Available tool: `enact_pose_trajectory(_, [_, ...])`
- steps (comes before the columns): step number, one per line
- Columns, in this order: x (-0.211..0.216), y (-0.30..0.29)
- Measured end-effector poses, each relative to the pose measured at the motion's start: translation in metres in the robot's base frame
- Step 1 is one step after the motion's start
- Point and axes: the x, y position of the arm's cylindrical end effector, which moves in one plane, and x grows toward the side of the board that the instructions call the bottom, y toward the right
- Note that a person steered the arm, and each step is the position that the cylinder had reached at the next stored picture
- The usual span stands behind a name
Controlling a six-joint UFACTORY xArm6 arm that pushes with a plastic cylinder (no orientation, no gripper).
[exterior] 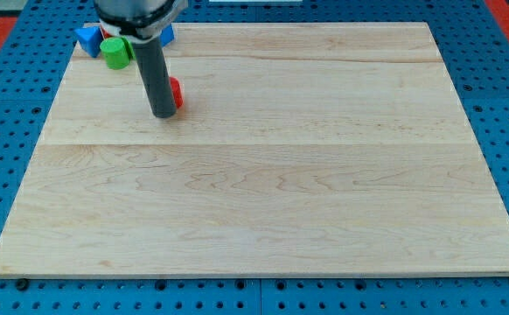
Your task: Slide the red circle right to the green star
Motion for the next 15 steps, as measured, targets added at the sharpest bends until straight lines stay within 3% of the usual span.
enact_pose_trajectory(3, [-0.06,0.001])
enact_pose_trajectory(5, [-0.049,0.011])
enact_pose_trajectory(9, [-0.106,0.021])
enact_pose_trajectory(12, [-0.103,0.048])
enact_pose_trajectory(15, [-0.129,0.045])
